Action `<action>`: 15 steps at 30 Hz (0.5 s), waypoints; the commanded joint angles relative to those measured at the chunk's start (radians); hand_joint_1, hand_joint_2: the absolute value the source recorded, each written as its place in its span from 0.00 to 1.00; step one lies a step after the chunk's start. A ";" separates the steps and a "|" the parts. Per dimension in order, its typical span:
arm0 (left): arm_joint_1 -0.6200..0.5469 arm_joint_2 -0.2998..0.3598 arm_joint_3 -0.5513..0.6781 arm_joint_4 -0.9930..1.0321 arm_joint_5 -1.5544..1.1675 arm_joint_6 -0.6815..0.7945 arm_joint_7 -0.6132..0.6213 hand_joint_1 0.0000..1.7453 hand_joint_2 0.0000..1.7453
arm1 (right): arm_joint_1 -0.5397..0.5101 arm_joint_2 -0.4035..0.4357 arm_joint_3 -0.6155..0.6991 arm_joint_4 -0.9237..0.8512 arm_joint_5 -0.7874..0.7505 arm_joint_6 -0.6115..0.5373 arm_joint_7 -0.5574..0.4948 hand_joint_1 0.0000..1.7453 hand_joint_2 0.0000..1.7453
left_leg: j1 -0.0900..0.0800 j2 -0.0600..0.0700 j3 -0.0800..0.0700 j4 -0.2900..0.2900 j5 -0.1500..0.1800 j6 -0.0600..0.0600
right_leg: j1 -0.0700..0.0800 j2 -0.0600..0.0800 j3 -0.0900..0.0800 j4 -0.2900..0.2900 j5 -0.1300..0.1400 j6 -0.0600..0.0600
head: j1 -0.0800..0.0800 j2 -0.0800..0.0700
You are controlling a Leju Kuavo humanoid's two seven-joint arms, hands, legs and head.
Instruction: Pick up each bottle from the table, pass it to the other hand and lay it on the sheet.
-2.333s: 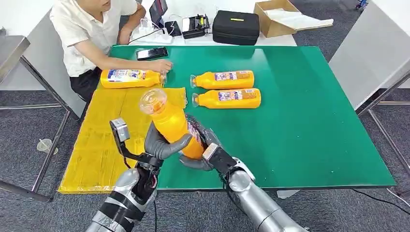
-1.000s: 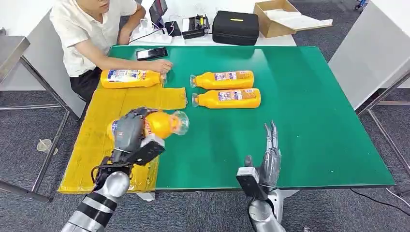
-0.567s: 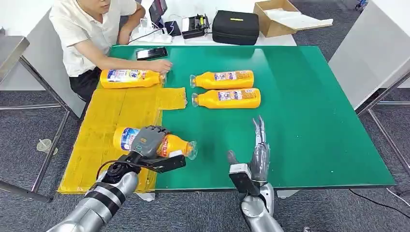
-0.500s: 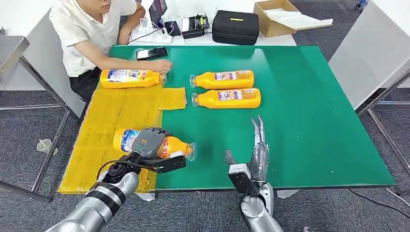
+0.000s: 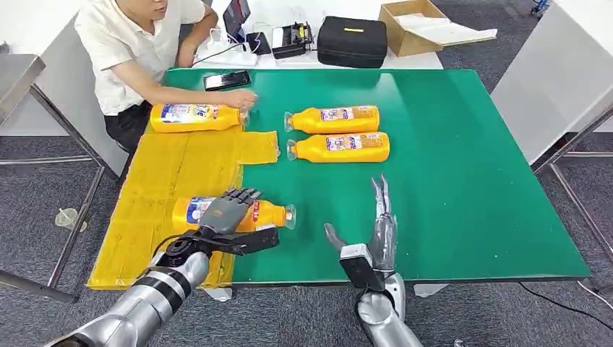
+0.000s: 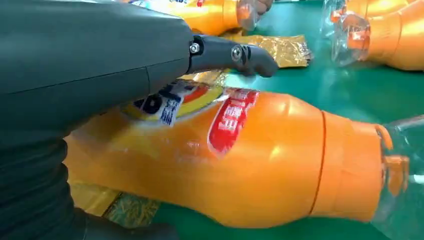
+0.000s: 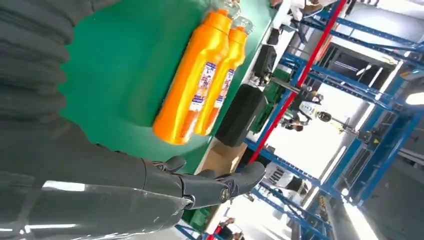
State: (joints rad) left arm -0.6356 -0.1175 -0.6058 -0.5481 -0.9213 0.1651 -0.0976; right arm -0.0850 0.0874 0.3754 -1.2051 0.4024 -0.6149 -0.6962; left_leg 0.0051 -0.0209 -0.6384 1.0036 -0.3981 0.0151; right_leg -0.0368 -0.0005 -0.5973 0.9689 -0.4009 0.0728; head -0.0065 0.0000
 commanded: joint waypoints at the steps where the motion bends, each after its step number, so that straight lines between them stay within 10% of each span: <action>1: -0.041 -0.008 0.017 0.140 0.000 -0.029 0.013 0.00 1.00 | -0.042 -0.026 0.036 0.082 -0.028 -0.071 -0.002 0.00 1.00 | 0.001 0.004 0.005 0.000 -0.002 -0.001 | 0.002 0.002 0.004 -0.001 -0.001 -0.004 | 0.000 0.000; 15: -0.017 -0.002 0.046 0.066 0.057 -0.090 -0.080 0.00 1.00 | -0.041 -0.039 0.050 0.080 -0.056 -0.077 -0.002 0.00 1.00 | 0.001 0.003 0.006 0.000 -0.002 0.000 | 0.001 0.002 0.006 -0.001 -0.001 -0.003 | 0.000 0.000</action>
State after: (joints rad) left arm -0.6593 -0.1274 -0.5783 -0.5070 -0.8682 0.0912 -0.1705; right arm -0.0890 0.0748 0.3849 -1.1841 0.3529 -0.6142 -0.6962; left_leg 0.0051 -0.0210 -0.6359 1.0035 -0.3981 0.0151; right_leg -0.0368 -0.0006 -0.5948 0.9689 -0.4009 0.0728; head -0.0065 0.0000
